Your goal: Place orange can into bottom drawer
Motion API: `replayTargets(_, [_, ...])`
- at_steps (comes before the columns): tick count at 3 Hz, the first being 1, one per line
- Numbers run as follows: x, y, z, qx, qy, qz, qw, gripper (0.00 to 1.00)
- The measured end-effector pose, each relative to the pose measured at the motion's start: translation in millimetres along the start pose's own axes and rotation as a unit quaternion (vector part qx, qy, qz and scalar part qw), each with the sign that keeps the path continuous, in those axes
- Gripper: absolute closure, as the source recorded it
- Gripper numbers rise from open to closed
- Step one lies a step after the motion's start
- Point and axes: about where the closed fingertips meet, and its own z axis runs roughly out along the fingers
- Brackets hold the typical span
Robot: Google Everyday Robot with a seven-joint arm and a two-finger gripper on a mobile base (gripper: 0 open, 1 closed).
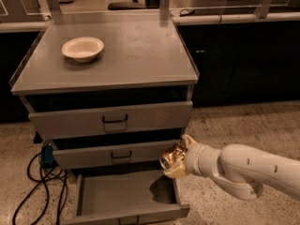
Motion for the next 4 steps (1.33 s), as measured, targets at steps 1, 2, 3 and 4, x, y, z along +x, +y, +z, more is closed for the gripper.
replayTargets(1, [12, 7, 20, -0.038, -0.001, -0.006, 0.9993, 1.00])
replayTargets(2, [43, 31, 71, -0.098, 0.000, -0.017, 0.9951, 1.00])
replayTargets(3, [78, 67, 120, -0.126, 0.006, -0.006, 0.9920, 1.00])
replayTargets(4, [91, 83, 129, -0.138, 0.012, 0.006, 0.9903, 1.00])
